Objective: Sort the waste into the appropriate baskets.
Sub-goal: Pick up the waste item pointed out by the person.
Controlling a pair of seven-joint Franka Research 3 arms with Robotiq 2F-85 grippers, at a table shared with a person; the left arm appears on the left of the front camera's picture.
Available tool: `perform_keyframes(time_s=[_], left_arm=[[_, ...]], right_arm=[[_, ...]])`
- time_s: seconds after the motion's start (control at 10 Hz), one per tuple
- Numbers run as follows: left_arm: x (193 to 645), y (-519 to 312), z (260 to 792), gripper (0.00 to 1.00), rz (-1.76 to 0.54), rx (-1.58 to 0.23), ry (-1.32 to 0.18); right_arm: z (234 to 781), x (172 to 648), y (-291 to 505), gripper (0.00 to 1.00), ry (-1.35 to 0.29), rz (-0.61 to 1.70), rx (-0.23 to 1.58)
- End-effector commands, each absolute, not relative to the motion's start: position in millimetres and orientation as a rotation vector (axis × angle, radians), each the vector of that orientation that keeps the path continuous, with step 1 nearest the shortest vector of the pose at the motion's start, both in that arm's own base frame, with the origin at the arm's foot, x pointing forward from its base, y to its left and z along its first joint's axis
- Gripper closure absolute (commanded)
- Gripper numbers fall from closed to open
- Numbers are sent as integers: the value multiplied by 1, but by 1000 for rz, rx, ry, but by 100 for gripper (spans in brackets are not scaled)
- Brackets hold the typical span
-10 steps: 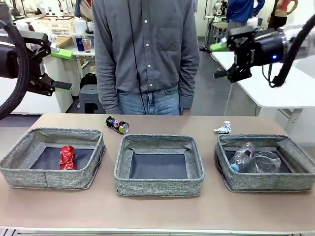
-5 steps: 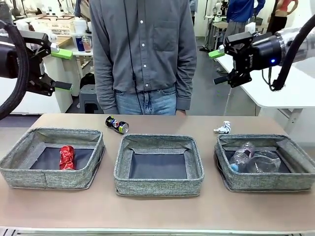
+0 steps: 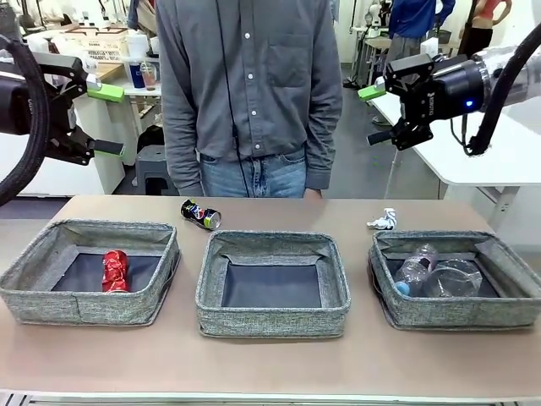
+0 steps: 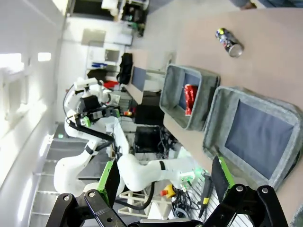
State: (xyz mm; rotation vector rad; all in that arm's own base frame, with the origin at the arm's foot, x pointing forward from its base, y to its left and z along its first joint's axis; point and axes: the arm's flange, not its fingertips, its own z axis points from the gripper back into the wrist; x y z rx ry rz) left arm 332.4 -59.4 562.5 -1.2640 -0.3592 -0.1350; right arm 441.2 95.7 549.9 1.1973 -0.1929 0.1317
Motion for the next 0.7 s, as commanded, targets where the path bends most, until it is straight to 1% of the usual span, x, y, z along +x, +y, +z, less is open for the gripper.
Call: perform_keyframes(time_s=[0.0,0.6], left_arm=[[331,-60,566,0,-131,-1273,-353],[331,-60,566,0,-131,-1273,-353]], right_arm=[[557,443,96,0,-188,117,1184],[557,443,96,0,-188,117,1184]])
